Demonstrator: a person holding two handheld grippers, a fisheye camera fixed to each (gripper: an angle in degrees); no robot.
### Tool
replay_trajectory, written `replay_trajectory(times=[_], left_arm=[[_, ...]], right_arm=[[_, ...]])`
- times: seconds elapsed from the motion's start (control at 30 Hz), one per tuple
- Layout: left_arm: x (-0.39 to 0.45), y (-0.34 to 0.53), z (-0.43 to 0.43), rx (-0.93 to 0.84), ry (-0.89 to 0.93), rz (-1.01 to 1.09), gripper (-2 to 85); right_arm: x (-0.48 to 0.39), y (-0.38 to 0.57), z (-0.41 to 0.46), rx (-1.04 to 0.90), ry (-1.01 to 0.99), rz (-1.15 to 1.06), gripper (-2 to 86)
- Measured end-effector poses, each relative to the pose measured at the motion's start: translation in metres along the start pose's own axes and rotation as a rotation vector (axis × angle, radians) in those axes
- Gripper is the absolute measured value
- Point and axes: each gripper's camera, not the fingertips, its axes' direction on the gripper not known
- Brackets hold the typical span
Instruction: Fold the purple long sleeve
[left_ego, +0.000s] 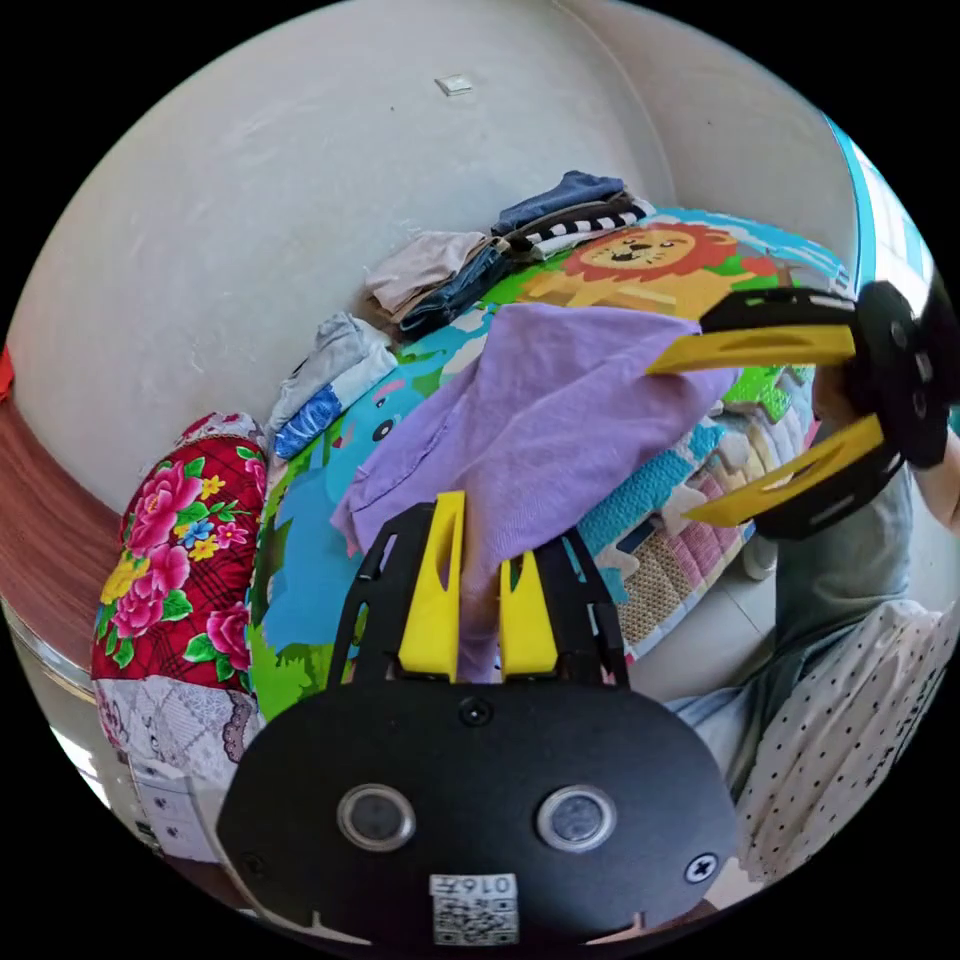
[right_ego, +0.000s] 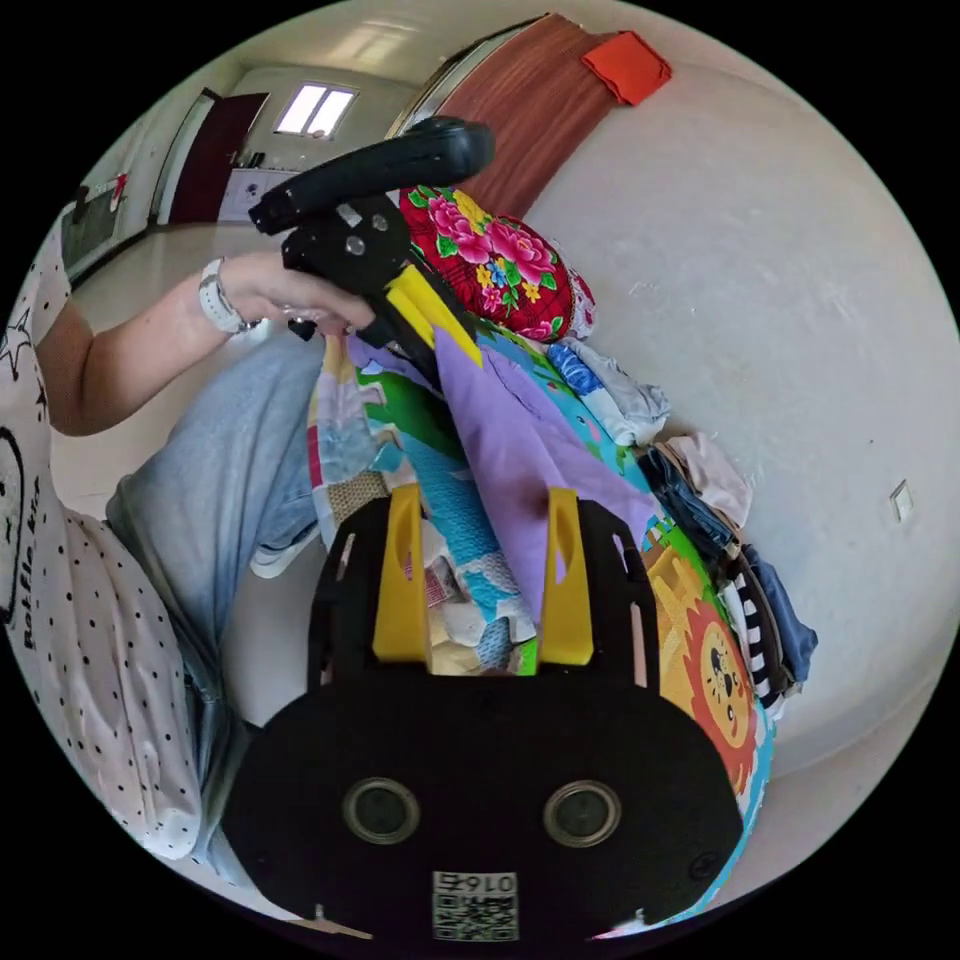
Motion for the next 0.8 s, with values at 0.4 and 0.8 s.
replay_trajectory(times=[0.4, 0.8], left_arm=[[-0.011, -0.027, 0.055, -0.037, 0.104, -0.016, 4.9], [0.124, -0.033, 0.127, -0.011, -0.356, 0.174, 11.2]], right_arm=[[0.012, -0.028, 0.085, -0.258, 0.475, -0.054, 14.0], [0.133, -0.071, 0.075, -0.256, 0.173, 0.092, 8.4]])
